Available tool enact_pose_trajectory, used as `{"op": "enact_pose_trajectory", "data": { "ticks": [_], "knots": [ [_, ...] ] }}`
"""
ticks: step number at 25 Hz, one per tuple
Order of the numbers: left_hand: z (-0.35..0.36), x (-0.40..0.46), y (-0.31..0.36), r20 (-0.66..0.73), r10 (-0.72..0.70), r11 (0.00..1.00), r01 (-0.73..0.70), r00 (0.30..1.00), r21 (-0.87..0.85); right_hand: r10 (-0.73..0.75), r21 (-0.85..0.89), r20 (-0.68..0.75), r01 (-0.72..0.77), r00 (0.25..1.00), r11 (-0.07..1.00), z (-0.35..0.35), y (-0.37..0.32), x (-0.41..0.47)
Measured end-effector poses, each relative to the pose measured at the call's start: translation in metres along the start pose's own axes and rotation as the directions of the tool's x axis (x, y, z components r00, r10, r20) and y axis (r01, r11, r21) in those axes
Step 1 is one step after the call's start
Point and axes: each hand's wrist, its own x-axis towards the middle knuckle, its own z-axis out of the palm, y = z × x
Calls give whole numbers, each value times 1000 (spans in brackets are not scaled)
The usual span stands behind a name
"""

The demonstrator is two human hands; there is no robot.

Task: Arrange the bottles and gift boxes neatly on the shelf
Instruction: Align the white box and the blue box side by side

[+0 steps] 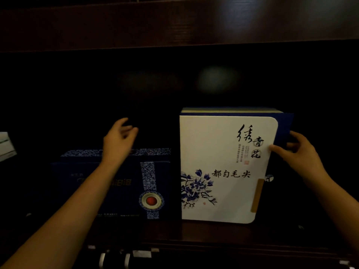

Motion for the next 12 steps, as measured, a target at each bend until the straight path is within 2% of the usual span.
{"op": "enact_pose_trajectory", "data": {
  "ticks": [2,4,6,7,9,10,12],
  "knots": [
    [-49,12,-36,-103,4,984,15,995,175,-54,55,-103,60,993,997,-3,-14,-10],
    [-89,21,-69,-137,-24,934,71,990,350,-201,99,-293,239,935,966,-3,-37,-25],
    [-110,26,-90,-87,-52,876,87,995,475,-448,75,-409,519,795,851,9,-70,-50],
    [-115,28,-99,-11,-56,844,54,998,533,-573,50,-392,639,719,768,25,-86,-64],
    [-114,27,-115,165,-73,760,-52,984,647,-749,41,-221,773,625,633,72,-115,-92],
    [-111,26,-122,212,-100,718,-77,972,692,-786,48,-73,789,614,612,99,-125,-104],
    [-108,23,-136,229,-143,670,-76,963,739,-766,-2,268,796,584,606,150,-135,-121]
  ]
}}
